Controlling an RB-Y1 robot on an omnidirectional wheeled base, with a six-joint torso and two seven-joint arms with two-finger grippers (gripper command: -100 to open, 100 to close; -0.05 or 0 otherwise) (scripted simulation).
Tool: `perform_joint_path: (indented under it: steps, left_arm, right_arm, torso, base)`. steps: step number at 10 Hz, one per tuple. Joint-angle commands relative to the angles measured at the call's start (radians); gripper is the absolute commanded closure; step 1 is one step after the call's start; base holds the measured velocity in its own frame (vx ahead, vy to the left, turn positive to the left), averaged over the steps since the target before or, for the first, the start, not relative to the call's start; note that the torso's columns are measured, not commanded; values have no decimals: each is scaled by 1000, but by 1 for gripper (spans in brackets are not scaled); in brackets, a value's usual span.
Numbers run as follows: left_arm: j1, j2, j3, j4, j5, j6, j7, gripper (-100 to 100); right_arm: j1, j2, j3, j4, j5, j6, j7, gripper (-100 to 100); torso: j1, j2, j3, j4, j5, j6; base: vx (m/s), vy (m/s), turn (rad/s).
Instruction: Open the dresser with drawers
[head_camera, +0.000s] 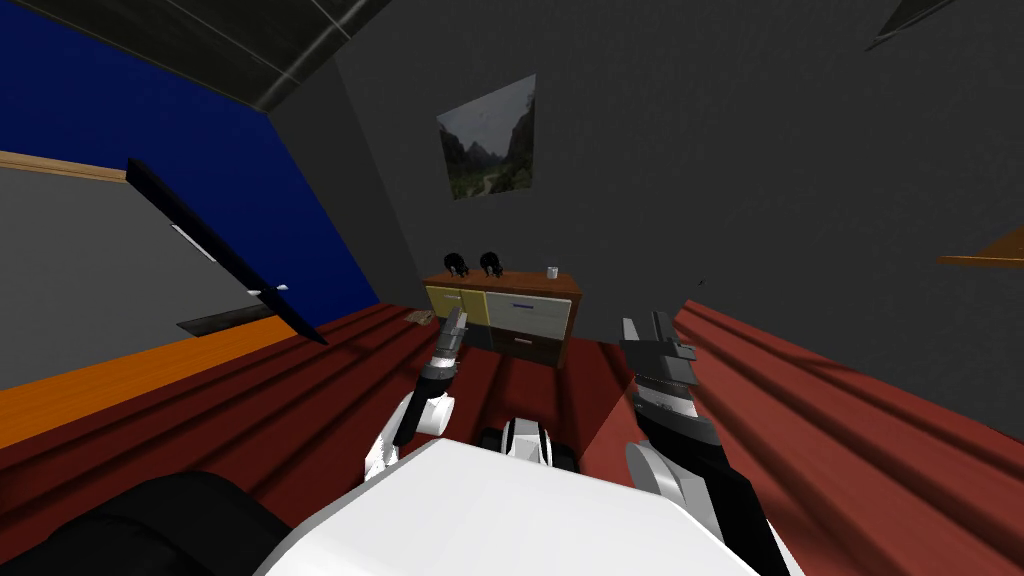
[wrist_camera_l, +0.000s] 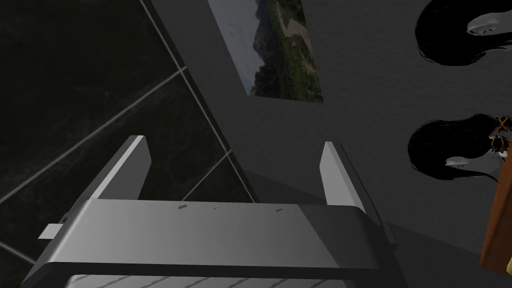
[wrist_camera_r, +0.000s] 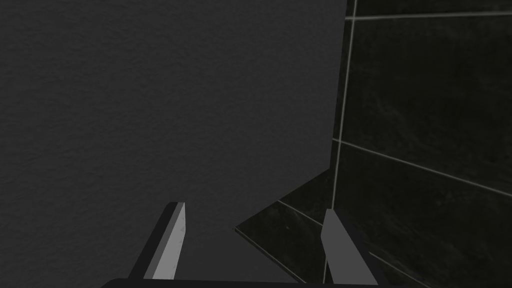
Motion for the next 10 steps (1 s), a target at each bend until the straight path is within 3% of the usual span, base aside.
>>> perform_joint_path:
  steps: [1,10]
  left_arm:
    - [-10,16,-4,64,-3,-4,0,-100]
    - [-60,38,-11,250,-12,-14,-2,-100]
  right_arm:
    - [0,0,0,0,0,0,0,0]
    - [0,0,0,0,0,0,0,0]
  torso:
    - [0,1,1,0,0,0]
    - [-1,0,0,0,0,0]
  base:
    - [116,9,-38]
    - [92,-7,-28]
